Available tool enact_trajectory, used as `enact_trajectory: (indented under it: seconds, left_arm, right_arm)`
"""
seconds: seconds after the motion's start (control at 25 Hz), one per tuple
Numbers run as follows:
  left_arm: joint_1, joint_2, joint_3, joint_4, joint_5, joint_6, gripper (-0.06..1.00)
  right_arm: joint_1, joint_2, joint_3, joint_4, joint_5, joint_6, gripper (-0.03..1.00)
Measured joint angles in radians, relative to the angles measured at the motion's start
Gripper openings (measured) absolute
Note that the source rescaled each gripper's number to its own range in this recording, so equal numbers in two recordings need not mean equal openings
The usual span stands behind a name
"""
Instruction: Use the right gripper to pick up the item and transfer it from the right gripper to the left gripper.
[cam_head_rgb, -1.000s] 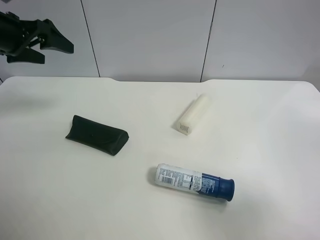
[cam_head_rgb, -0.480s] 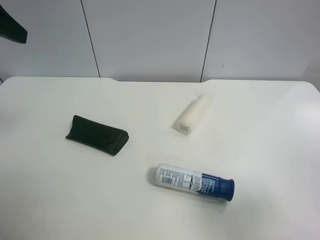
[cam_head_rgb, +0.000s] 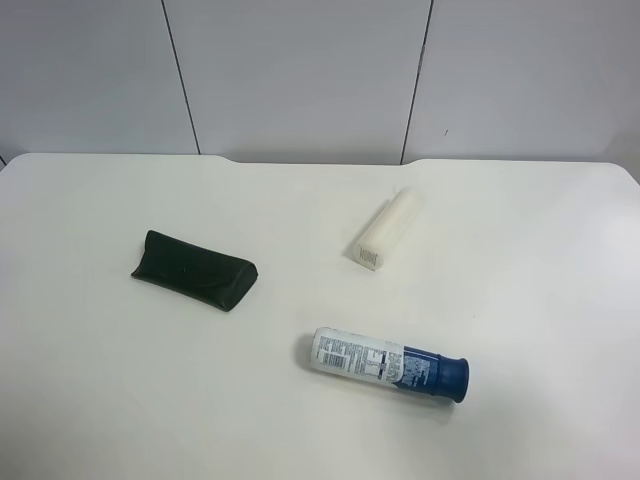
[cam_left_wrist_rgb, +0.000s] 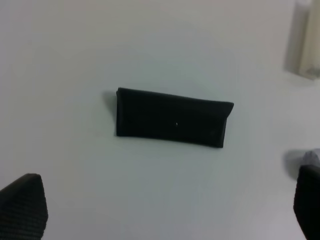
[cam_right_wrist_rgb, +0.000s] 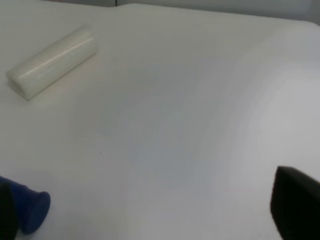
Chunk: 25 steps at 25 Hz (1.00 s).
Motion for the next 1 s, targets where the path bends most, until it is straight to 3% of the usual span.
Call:
enact_trajectory:
  seconds: [0.4,0.72,1.0]
  left_arm:
    - [0.000,-0.386,0.268,0.011,0.052,-0.066,1.00]
    - [0.000,-0.664,0.324,0.126,0.122,-0.166,1.00]
    - [0.000,-0.858,0.356,0.202,0.145,-0.177,1.00]
  right_arm:
    - [0.000,0.000,0.000,0.000,0.000,0.000,1.00]
    - [0.000,0.000,0.000,0.000,0.000,0.000,1.00]
    - [0.000,0.000,0.000,0.000,0.000,0.000,1.00]
